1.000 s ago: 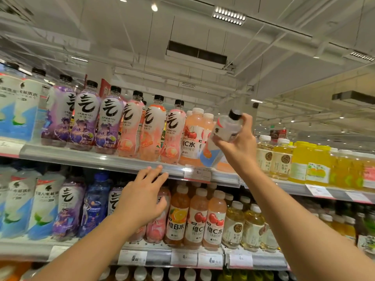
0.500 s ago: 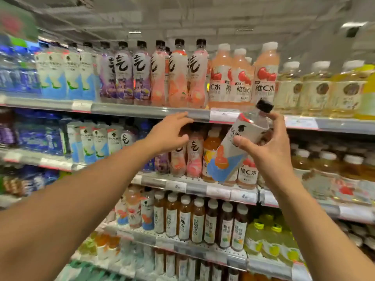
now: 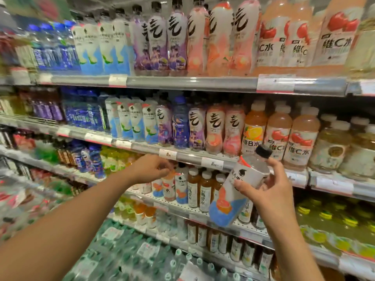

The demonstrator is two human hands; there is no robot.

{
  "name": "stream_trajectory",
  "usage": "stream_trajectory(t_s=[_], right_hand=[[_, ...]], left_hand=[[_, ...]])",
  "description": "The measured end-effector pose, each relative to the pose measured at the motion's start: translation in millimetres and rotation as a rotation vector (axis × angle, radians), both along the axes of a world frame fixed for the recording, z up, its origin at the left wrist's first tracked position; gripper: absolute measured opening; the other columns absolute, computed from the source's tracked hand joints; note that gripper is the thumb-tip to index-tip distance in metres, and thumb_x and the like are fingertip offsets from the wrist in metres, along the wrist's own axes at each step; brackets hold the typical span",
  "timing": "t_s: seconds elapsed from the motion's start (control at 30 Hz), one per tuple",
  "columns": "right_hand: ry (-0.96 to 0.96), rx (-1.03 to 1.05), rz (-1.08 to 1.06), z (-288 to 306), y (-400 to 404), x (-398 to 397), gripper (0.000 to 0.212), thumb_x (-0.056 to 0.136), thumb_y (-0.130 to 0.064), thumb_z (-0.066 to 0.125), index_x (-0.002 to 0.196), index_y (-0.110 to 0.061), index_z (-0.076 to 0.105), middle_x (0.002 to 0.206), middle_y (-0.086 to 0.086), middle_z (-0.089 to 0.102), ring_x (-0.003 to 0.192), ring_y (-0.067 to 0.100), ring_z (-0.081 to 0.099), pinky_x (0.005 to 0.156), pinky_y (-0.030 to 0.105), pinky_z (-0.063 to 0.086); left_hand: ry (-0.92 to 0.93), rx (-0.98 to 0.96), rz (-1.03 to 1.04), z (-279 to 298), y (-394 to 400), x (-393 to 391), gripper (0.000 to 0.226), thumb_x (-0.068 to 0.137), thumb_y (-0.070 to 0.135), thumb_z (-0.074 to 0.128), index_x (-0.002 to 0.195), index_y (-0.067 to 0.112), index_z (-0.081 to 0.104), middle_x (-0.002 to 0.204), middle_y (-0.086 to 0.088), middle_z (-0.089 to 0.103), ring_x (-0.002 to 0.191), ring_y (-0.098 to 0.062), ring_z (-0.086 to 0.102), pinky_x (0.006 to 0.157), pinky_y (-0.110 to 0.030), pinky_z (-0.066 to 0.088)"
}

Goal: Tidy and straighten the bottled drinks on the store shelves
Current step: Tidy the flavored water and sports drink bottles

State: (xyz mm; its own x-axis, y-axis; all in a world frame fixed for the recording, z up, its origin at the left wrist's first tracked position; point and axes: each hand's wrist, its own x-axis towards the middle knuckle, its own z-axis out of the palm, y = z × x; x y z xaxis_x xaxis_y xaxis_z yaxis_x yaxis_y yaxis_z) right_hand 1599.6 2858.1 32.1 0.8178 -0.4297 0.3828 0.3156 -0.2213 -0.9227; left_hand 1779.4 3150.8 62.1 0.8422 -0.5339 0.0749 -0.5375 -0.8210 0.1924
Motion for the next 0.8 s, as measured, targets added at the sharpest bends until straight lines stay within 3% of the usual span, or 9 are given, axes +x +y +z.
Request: stream_trajectory(t_s=[0.07,0.17,0.3,0.5,0.7,0.8], right_hand=[[0.047,0.004,-0.057,-21,12,2,0.083,0.07,-0.008,0.093,0.133,-0.034,0.047,0.118,-0.008,0.067,0.092,-0.002,0.071,0.071,0.017,0.058],[0.14,-0.045,-0.139,-41,29,12,0.091,0.067,-0.018,0.096,0.143,-0.033,0.046,0.131,-0.004,0.061,0.107,0.014,0.064,0.089,0.035,0.054],[0.195,-0.107,-0.21,-54,48,34,0.089,0.064,-0.028,0.098,0.137,-0.037,0.048,0.126,-0.007,0.067,0.104,0.014,0.068,0.092,0.045,0.058],[0.222,-0.142,-0.277,-62,74,57,0.085,0.066,-0.021,0.096,0.135,-0.037,0.048,0.12,-0.011,0.068,0.099,0.009,0.068,0.078,0.031,0.055],[0.281,-0.173,-0.304,-72,87,69,0.089,0.063,-0.03,0.097,0.134,-0.044,0.046,0.119,-0.01,0.068,0.098,0.017,0.069,0.084,0.047,0.061],[0.289,-0.198,-0.312,-69,95,72,0.089,0.066,-0.026,0.097,0.135,-0.042,0.043,0.118,-0.02,0.062,0.095,0.01,0.066,0.082,0.04,0.059]], left_hand=[[0.043,0.017,0.027,-29,22,21,0.023,0.096,0.039,0.058,0.113,0.033,0.073,0.108,0.01,0.074,0.093,-0.01,0.066,0.077,-0.029,0.049],[0.077,-0.007,0.065,-64,47,55,0.03,0.098,0.034,0.059,0.125,0.026,0.069,0.123,0.006,0.071,0.098,-0.011,0.064,0.083,-0.028,0.049],[0.08,-0.099,0.09,-97,59,96,0.041,0.096,0.03,0.061,0.136,0.025,0.061,0.133,0.0,0.066,0.111,-0.02,0.065,0.092,-0.034,0.051],[0.044,-0.285,0.038,-124,44,131,0.061,0.093,0.021,0.067,0.149,0.021,0.045,0.152,0.0,0.049,0.131,-0.021,0.054,0.106,-0.037,0.048],[-0.007,-0.236,0.032,-132,21,150,0.057,0.091,0.014,0.063,0.143,0.023,0.044,0.144,-0.001,0.051,0.114,-0.027,0.062,0.086,-0.042,0.057],[0.0,-0.162,0.057,-135,10,156,0.046,0.093,0.016,0.061,0.136,0.019,0.048,0.139,-0.005,0.053,0.113,-0.028,0.063,0.085,-0.043,0.057]])
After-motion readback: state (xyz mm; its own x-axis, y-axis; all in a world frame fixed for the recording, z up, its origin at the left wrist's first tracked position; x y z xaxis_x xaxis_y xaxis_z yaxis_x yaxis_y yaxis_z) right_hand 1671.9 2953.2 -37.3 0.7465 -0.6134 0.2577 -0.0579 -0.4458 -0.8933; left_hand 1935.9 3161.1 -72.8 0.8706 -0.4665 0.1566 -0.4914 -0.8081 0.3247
